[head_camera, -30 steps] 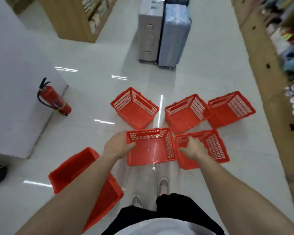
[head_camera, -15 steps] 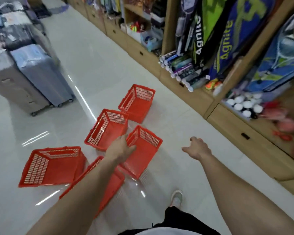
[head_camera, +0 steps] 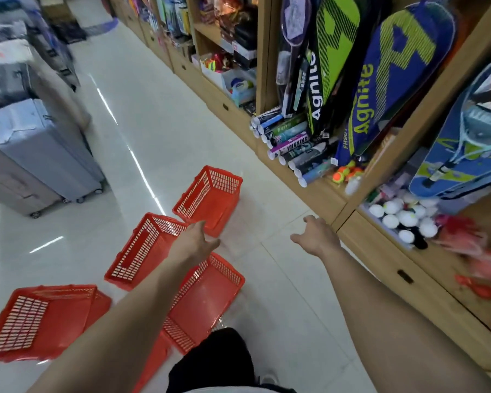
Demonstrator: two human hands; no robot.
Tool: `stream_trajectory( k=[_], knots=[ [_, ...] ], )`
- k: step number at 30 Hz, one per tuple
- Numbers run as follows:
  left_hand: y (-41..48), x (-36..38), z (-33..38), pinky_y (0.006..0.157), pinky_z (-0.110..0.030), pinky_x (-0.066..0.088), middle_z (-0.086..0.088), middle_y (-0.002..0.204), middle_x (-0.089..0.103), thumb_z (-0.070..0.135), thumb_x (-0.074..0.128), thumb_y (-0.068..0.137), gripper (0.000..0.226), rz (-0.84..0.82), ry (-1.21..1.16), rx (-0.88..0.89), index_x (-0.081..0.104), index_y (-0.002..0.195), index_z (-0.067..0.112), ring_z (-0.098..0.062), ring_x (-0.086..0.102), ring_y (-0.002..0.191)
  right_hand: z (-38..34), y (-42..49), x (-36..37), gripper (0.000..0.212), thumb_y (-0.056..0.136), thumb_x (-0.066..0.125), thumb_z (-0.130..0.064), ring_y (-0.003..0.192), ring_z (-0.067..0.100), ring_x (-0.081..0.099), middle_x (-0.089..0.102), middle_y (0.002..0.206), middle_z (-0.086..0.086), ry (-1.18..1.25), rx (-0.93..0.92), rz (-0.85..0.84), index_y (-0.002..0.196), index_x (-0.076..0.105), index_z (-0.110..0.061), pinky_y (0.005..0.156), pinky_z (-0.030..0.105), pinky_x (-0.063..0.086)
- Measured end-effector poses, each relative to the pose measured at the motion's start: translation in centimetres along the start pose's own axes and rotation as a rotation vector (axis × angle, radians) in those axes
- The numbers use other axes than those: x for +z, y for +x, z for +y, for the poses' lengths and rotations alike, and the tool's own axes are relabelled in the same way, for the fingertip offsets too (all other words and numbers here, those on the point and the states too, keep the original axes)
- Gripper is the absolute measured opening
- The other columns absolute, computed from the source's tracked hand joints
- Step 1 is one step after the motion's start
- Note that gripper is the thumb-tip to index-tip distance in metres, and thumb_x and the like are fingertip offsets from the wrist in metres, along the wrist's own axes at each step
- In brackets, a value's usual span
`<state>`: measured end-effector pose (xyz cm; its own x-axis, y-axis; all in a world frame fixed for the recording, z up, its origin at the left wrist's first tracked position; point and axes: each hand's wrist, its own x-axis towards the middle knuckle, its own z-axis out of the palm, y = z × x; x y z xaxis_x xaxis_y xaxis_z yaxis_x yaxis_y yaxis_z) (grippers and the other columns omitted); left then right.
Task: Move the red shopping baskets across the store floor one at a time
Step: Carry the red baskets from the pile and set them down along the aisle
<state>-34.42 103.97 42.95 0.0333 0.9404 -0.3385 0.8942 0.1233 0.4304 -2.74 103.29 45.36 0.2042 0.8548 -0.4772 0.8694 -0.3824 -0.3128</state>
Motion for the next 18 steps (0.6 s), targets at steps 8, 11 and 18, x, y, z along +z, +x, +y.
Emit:
stream_trajectory(
  k=[8,11,18],
  knots=[
    [17.5,-0.5,2.1,0.100,-0.044,0.047,-0.007,0.146,0.049,0.059,0.060,0.085,0.081,-0.004,-0.099,-0.135,0.036,0.149,0.017,-0.027,0.055,0.124,-3.0,16.8,-5.0,0.075,0.087,0.065,-0.051,0.130,0.035,0.046,0.043,0.146,0.011,-0.055,0.001,-0.058,0.149,0.039,-0.018,0.101,0.046,0.044],
    [23.5,-1.8,2.0,0.102,-0.045,0.047,-0.007,0.146,0.050,0.058,0.058,0.083,0.081,-0.028,-0.163,-0.201,0.038,0.148,0.016,-0.027,0.054,0.125,-5.6,23.5,-7.2,0.074,0.087,0.065,-0.049,0.129,0.035,0.048,0.046,0.146,0.011,-0.091,-0.006,-0.102,0.149,0.040,-0.017,0.101,0.046,0.045],
    [31.7,-5.0,-0.6,0.089,-0.039,0.052,-0.001,0.128,0.064,0.058,0.059,0.082,0.063,0.021,-0.271,-0.377,0.051,0.133,0.023,-0.017,0.062,0.103,-15.8,39.1,-9.4,0.074,0.087,0.066,-0.046,0.128,0.034,0.049,0.045,0.147,0.011,-0.173,-0.179,-0.203,0.149,0.040,-0.014,0.099,0.043,0.045]
  ],
)
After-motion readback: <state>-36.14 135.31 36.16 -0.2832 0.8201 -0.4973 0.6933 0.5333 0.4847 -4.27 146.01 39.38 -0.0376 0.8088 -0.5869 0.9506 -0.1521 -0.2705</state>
